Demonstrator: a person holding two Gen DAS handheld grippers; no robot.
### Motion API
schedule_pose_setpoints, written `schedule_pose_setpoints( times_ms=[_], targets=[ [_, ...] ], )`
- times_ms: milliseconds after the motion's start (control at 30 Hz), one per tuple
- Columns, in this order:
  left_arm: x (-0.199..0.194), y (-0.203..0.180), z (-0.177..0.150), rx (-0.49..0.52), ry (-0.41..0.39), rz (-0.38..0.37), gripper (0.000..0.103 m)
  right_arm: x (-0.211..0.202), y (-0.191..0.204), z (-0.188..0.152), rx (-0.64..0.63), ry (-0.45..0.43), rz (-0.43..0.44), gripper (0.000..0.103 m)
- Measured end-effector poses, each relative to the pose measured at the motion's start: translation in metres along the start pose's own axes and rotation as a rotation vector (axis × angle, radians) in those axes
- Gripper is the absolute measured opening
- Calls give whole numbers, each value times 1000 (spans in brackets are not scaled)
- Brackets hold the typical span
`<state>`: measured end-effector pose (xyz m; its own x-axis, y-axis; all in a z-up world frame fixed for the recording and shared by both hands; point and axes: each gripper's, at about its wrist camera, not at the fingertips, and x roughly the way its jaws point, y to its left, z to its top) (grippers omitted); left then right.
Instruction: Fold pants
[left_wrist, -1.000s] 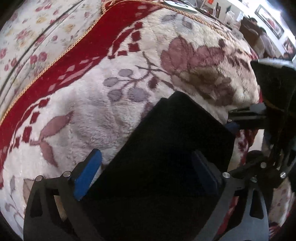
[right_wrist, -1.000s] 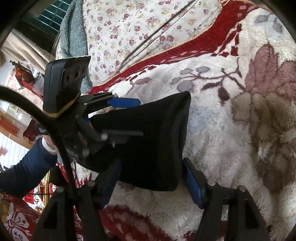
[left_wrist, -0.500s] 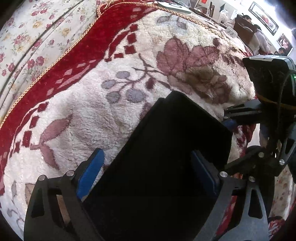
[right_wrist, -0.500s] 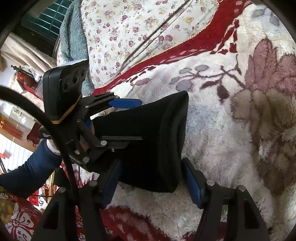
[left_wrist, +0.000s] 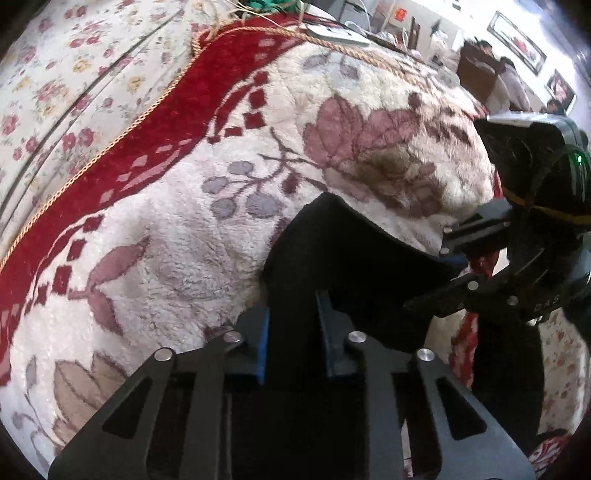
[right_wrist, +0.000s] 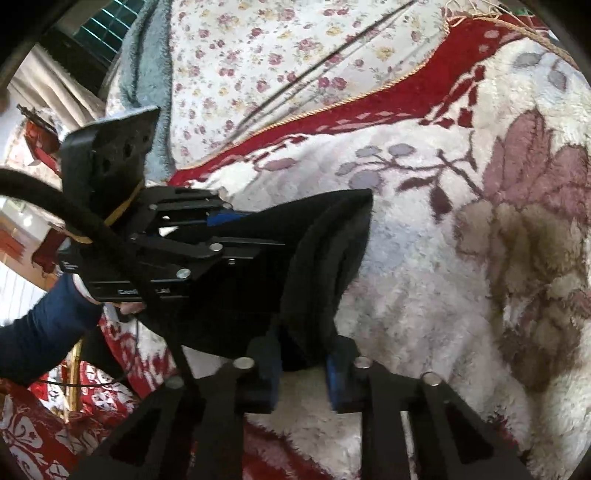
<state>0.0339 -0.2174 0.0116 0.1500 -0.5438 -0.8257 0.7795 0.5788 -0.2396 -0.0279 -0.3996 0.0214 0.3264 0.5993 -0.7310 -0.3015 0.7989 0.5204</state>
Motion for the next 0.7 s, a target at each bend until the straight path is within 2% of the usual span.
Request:
schedule_pose_setpoints(
  times_ms=[233,367,567,600,700],
  targets=[
    [-28,-2,1,-17,-55,7,15,-16,25,3,2,-96,45,13],
    [-57,1,-1,-40,-110,-7,15,-26,49,8,-29,-136,68,13],
    [-106,9,-13,-76,-199,5,15,-37,94,19,-92,-190,130,13],
    [-115,11,-17,-82,-212,15,9,-37,105,21,-108,-194,143,13],
    [-137,22,-29,-114,-241,13,9,-34,133,26,-152,-194,175,13]
  ],
)
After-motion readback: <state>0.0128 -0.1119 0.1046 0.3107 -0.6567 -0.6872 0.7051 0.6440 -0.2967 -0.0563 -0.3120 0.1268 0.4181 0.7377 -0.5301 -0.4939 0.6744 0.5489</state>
